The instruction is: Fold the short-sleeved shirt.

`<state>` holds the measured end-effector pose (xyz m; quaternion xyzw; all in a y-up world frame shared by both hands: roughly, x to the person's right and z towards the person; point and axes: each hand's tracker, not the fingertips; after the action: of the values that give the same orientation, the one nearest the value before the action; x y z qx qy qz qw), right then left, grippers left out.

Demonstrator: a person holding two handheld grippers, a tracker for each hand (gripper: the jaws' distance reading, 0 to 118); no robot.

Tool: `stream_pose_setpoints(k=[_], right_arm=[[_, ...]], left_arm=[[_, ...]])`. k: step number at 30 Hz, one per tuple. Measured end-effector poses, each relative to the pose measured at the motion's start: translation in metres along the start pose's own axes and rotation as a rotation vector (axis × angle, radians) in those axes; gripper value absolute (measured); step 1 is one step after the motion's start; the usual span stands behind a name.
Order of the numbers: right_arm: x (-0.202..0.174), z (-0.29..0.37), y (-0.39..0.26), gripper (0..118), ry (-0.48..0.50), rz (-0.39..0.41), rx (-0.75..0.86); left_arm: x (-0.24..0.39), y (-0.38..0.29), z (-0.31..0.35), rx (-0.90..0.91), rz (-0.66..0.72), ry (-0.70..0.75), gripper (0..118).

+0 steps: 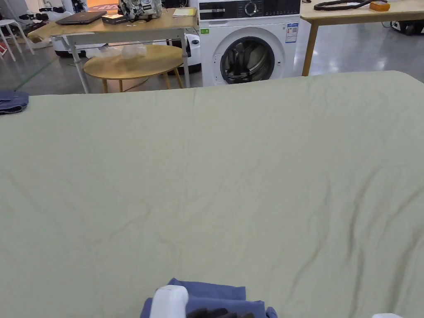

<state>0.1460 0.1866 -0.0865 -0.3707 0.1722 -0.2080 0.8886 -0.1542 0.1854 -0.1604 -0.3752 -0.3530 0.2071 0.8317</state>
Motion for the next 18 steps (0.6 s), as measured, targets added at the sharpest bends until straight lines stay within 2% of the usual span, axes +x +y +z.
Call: stream_pose_setpoints(k=[4,8,9,11,18], right_arm=[[-0.02,-0.03,0.003,0,0.115,0.096,-0.036],[-0.037,-0.066,0.003,0,-0.041,0.208,-0.152],[-0.036,-0.077,0.001,0,-0.082,0.213,-0.205],[-0.028,-0.092,-0.008,0,-0.099,0.215,-0.26],[-0.016,-0.092,-0.01,0,-0.05,0.147,-0.226]], left_arm=[[-0.011,0.006,0.063,0.104,0.014,0.048,64],[-0.045,0.002,0.101,0.163,0.071,0.168,65],[-0.06,0.003,0.107,0.149,0.106,0.188,65],[-0.074,0.001,0.111,0.144,0.147,0.195,65],[-0.116,0.0,0.075,0.024,0.29,0.034,65]])
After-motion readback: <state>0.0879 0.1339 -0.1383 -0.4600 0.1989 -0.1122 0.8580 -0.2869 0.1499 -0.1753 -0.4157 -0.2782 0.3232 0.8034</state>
